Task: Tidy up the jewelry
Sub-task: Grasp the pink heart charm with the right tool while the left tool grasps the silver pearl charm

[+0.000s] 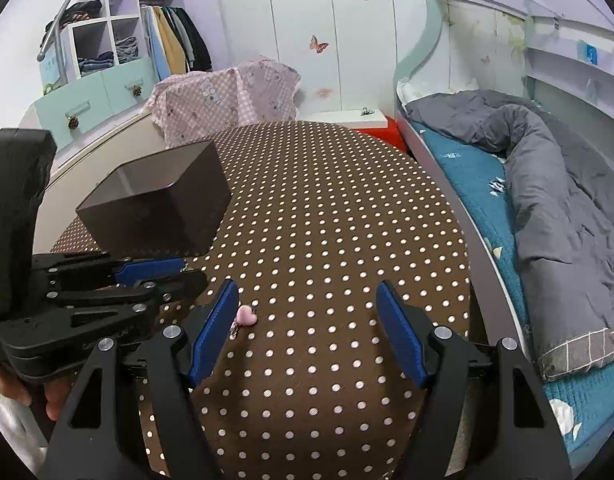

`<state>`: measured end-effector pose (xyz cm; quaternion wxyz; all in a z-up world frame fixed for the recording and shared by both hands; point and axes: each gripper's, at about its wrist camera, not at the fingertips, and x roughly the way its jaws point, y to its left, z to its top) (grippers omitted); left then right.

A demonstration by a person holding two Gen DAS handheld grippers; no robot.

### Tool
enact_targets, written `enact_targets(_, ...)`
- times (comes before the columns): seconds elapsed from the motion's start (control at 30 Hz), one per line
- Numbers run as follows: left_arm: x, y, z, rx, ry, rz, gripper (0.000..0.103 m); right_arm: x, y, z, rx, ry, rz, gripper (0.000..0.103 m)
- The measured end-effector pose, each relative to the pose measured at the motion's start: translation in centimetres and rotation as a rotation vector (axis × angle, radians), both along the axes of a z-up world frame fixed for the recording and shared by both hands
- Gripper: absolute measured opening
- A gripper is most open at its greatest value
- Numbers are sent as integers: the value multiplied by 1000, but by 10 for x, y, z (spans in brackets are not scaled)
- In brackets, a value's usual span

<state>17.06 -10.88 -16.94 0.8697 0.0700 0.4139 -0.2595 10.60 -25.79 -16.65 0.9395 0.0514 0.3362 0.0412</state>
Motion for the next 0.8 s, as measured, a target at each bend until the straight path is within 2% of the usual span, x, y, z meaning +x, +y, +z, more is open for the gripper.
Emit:
enact_targets(0.1, 2, 1, 0, -3, 4, 7, 19, -1, 2, -1, 0, 11, 9, 67)
enact_targets(0.2, 3, 3, 0, -8, 8, 6, 19, -1, 5, -1, 11, 25, 23, 55)
enact_targets(0.3, 2, 1, 1, 3, 1, 7, 18, -2, 9, -2, 11, 32, 33, 48)
enact_targets(0.63, -5, 9, 3, 5, -5, 21, 18, 7, 30, -5, 4, 58, 96, 32)
enact_targets(0.8, -10, 14, 4, -5, -2, 26, 18, 10, 40, -7, -2, 63, 130, 13)
